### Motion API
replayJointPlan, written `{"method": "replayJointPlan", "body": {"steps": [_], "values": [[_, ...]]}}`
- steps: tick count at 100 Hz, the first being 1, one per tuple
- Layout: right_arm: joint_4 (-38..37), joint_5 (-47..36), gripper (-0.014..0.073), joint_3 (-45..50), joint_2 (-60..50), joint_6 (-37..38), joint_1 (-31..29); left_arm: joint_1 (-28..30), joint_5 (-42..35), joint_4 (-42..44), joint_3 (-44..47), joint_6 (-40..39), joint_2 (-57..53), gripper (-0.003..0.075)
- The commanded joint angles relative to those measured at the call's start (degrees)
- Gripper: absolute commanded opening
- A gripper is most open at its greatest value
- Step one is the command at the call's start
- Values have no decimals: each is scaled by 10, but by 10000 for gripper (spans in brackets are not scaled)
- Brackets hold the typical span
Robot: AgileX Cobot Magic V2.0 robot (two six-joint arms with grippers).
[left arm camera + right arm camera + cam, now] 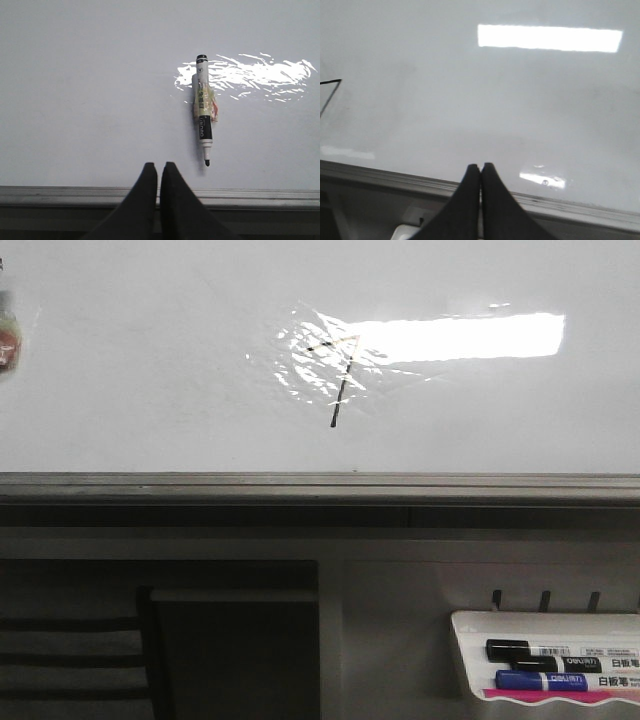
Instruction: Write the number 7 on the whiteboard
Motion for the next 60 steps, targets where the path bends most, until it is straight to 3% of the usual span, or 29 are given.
{"method": "replayJointPlan", "body": {"steps": [1, 31, 60], "values": [[6, -99, -71, 32, -21, -1, -25, -2, -45, -3, 20, 1, -10, -20], [18, -223, -71, 142, -67, -1, -29, -2, -45, -3, 20, 1, -10, -20], [18, -206, -71, 141, -79, -1, -28, -2, -45, -3, 20, 1, -10, -20]]}}
